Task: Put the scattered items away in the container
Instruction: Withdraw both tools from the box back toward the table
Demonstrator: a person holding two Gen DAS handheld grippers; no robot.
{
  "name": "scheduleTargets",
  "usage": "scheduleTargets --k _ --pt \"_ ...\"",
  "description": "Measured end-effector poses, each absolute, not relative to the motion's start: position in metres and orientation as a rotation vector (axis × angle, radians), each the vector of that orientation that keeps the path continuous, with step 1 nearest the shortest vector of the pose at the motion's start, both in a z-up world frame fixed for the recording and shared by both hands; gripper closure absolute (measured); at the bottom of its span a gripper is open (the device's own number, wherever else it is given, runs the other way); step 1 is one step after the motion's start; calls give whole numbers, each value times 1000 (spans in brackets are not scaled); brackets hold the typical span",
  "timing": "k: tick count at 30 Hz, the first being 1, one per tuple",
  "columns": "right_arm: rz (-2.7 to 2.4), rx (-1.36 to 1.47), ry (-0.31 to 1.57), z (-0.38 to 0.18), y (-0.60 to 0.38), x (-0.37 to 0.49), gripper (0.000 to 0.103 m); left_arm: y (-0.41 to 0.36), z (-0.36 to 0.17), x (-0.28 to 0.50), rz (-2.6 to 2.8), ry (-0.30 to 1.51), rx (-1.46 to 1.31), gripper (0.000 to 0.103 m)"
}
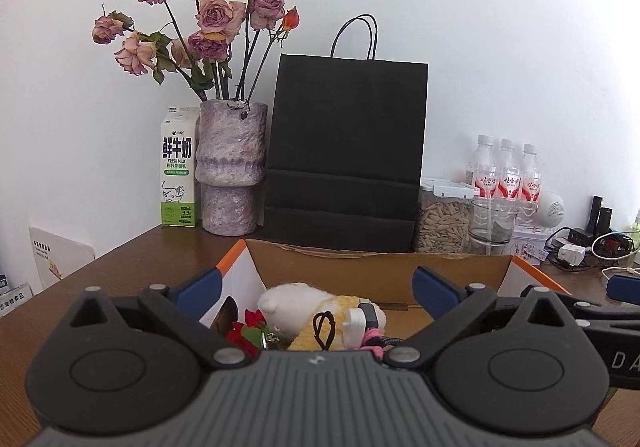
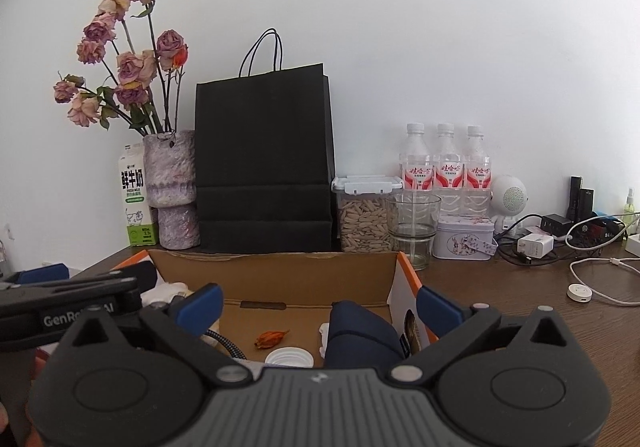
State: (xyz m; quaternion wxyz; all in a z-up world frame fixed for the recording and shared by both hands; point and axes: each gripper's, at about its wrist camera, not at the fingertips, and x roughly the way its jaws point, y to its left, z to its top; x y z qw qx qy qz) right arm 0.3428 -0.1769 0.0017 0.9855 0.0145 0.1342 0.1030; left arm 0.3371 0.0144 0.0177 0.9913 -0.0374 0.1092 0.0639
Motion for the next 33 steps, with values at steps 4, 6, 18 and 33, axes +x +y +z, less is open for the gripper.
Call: scheduleTargets --k 4,6,18,33 --pt "216 24 266 3 -176 340 0 16 19 336 137 209 -79 0" --pt "219 22 265 3 -175 338 0 16 19 334 142 203 -84 0" --pt "238 3 255 7 -168 328 0 21 17 311 177 187 -75 0" --pt "217 -35 269 -13 -170 277 0 43 8 261 241 209 -67 0"
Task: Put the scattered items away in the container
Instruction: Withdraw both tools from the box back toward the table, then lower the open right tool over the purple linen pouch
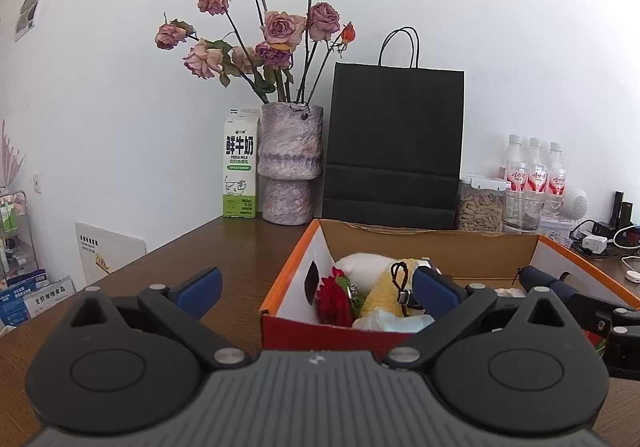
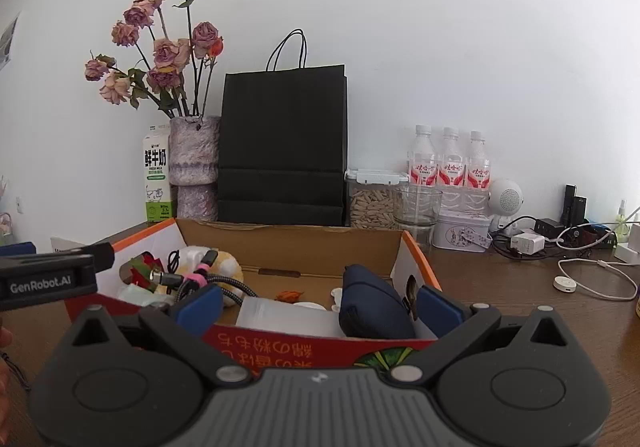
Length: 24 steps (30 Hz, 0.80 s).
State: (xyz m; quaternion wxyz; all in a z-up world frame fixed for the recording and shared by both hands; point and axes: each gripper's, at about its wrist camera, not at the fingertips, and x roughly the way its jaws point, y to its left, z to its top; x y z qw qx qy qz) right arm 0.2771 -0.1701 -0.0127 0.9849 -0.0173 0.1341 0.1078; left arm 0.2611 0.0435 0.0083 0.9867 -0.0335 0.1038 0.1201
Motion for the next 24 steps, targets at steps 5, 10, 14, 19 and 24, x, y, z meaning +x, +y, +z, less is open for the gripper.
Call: scheduleTargets --k 5,10,14,19,24 --pt "231 -30 297 -16 -175 260 0 59 8 241 251 220 -70 0" --pt "285 -49 352 -21 -172 247 0 81 3 226 240 283 -57 0" --pt "355 -89 434 -29 -155 241 0 97 -2 216 249 329 -51 0" --pt "388 -117 528 -37 -133 240 0 112 -4 206 230 378 -44 0" --pt "386 -100 621 -43 -123 250 0 123 -7 196 216 405 -34 0"
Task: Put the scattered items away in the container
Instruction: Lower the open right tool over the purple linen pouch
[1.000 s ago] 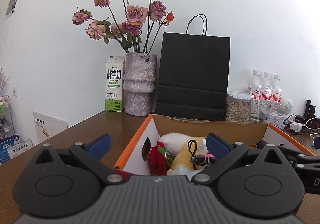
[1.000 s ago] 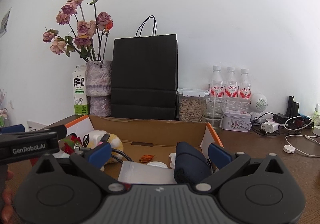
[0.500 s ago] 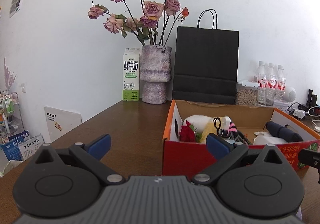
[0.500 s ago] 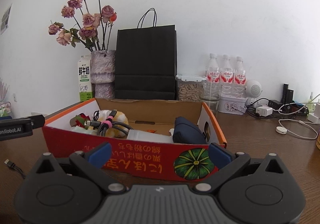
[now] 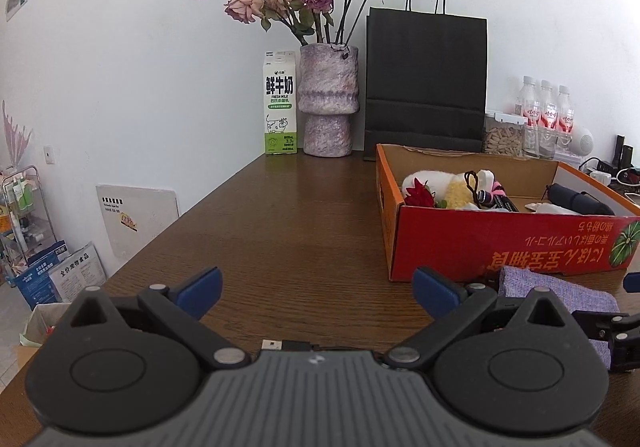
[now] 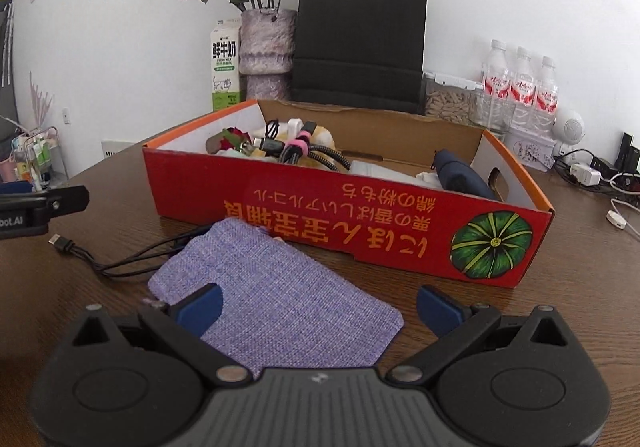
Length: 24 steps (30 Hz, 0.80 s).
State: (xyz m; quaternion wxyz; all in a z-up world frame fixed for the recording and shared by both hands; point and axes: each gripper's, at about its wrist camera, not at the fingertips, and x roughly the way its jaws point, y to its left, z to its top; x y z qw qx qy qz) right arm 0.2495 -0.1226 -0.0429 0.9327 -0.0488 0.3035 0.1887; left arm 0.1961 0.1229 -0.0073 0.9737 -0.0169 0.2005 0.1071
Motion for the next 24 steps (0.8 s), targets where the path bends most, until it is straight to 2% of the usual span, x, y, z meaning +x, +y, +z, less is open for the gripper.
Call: scheduleTargets --k 2,10,14,16,19,21,22,23,24 --pt "415 -86 679 -49 -118 256 0 126 -7 193 216 407 -38 0" --pt "409 -140 683 -51 -110 254 0 134 -7 188 208 409 -63 0" --pt "437 -137 672 -50 -112 251 10 131 -6 186 194 410 -61 0" --pt "449 -137 663 -49 -112 248 17 130 -6 185 185 410 -55 0" --pt "466 -139 648 -47 -112 243 35 128 -6 184 182 414 -49 0" --pt "480 -140 637 -46 -112 239 55 127 -7 184 180 419 -49 0" --pt "484 -141 633 -46 -112 237 61 126 -7 184 180 421 -49 0" --pt "490 -139 630 -45 -113 236 75 125 -7 183 179 422 -47 0" --pt "490 -139 628 -45 -113 234 84 125 -7 183 178 422 -44 0"
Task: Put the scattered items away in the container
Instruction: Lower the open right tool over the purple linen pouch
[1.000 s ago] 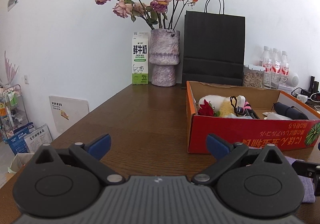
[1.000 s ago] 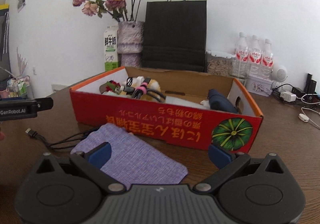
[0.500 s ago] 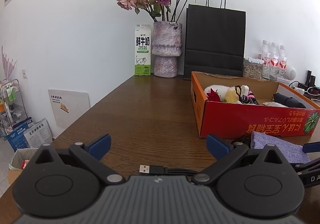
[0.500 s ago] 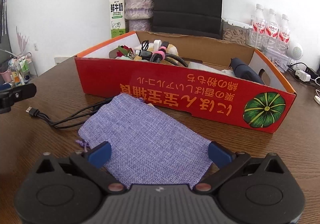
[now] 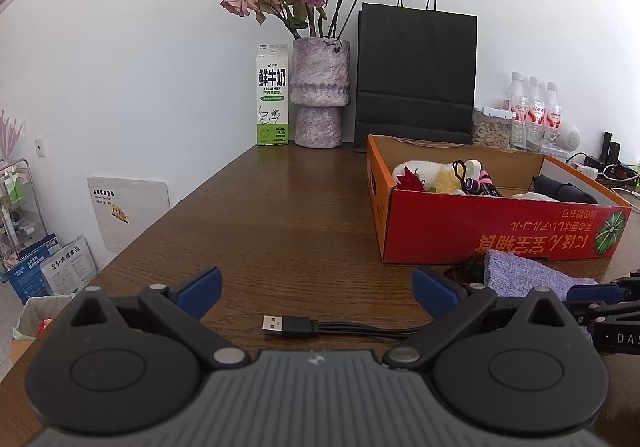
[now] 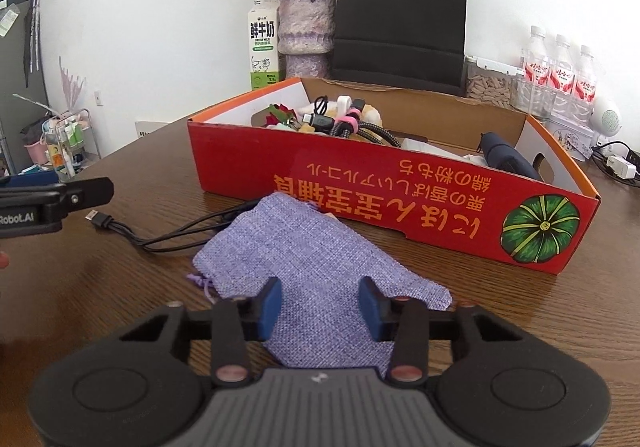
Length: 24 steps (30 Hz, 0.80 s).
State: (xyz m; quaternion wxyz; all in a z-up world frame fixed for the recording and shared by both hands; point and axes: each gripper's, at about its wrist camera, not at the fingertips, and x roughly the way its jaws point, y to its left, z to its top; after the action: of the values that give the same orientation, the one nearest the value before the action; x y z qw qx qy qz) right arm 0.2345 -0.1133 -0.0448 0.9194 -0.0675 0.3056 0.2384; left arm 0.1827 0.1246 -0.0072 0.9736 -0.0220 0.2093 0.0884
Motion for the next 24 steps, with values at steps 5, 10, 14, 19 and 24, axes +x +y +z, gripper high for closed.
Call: scheduleTargets --k 5,10,14,19,24 --pt "486 -131 627 -45 -115 232 101 121 -6 181 174 422 -35 0" --pt "468 -121 628 -44 -119 232 74 119 -4 180 171 421 -14 0" --pt "467 -125 609 -39 -117 238 1 122 -3 179 178 418 -14 0" --pt "454 -116 705 -40 -103 269 0 129 -2 178 193 420 -23 0" --pt "478 -142 724 -45 -88 281 0 138 -4 176 206 426 -27 0"
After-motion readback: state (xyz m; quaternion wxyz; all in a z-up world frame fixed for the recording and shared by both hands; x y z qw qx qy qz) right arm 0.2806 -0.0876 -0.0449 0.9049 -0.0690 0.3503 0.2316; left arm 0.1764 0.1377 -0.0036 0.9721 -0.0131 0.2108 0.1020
